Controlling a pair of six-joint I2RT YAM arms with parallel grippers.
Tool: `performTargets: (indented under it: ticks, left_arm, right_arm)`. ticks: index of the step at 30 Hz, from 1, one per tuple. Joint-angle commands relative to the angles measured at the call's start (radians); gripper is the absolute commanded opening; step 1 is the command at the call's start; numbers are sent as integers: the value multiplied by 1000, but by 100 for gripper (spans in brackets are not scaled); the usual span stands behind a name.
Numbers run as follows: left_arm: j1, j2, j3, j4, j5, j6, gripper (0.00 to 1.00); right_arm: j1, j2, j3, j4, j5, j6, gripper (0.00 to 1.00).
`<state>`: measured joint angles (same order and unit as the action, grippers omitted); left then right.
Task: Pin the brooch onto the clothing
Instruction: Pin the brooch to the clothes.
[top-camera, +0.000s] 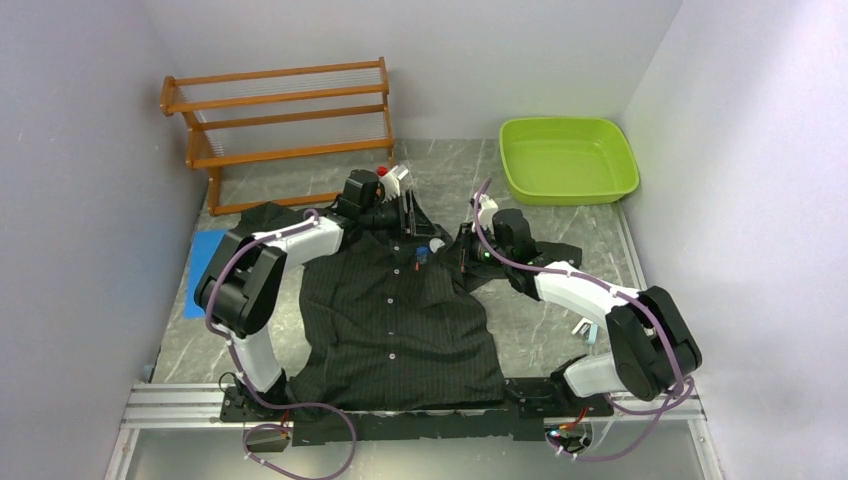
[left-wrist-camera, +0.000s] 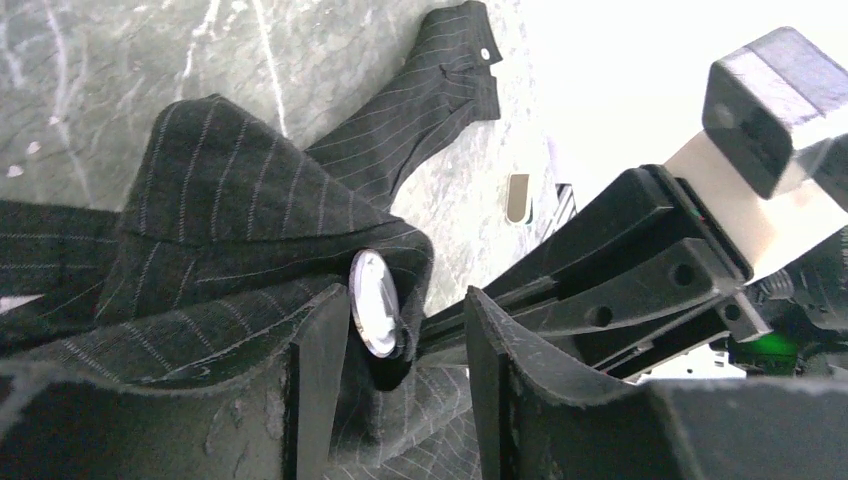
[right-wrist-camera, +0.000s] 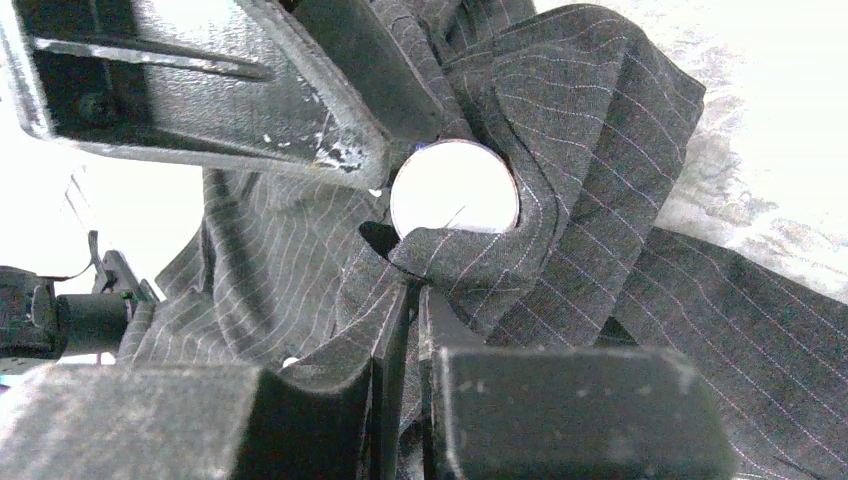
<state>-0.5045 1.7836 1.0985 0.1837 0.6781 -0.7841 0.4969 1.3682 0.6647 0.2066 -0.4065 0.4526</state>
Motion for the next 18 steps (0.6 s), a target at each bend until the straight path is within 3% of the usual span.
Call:
performTargets:
  ticks: [1, 11, 18]
  left_arm:
    - [-23, -2, 41, 95, 72, -14, 50]
    - [-58, -27, 32, 74, 76, 39, 48]
    - [-80, -10, 19, 96, 71, 34, 46]
  right_arm:
    - [-3, 15, 36, 53, -10, -3, 13]
    - [-2, 25, 39, 43, 6, 6, 12]
    - [-3, -85, 3, 6, 65, 20, 12]
